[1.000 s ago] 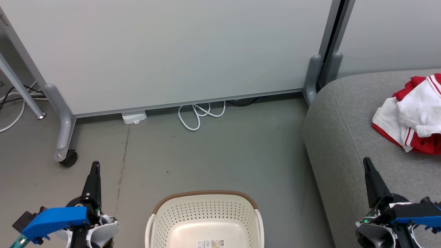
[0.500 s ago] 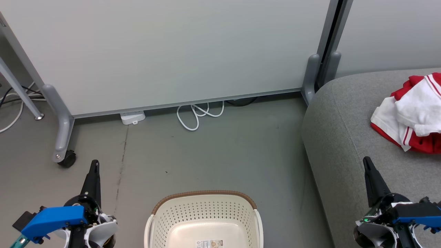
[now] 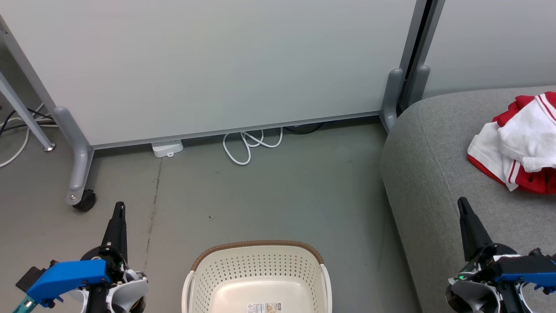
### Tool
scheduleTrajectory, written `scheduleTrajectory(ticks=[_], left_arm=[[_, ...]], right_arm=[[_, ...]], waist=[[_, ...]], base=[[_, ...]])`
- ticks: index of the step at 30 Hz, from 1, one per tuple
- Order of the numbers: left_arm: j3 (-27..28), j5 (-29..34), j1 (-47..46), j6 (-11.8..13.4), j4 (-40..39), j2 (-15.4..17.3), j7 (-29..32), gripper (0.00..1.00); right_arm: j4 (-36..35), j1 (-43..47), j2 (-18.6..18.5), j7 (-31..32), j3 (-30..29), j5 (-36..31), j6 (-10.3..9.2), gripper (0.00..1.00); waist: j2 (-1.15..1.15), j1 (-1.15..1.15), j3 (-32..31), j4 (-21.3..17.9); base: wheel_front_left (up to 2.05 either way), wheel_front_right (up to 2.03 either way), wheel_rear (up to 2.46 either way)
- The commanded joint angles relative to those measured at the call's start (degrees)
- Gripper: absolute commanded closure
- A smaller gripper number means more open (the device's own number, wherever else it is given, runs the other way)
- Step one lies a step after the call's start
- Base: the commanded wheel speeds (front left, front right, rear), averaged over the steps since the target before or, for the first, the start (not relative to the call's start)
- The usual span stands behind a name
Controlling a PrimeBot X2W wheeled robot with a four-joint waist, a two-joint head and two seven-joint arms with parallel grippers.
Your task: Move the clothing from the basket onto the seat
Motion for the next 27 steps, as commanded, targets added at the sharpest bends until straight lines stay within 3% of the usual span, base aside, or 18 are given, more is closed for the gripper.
scheduleTrajectory(ticks=[1,27], left_arm=[[0.2,-0.1,-0.5,-0.6,-0.2,-0.1,0.2,1.00],[0.1,-0.1,-0.5,-0.6,-0.2,-0.1,0.2,1.00]], right_arm=[[0.1,-0.6,-0.2,0.2,-0.1,0.1,0.04,1.00],[0.1,-0.6,-0.2,0.2,-0.1,0.2,0.04,1.00]], waist=[[0.00,0.00,0.0,0.0],[0.00,0.00,0.0,0.0]], base=[[0.00,0.00,0.00],[0.00,0.00,0.00]])
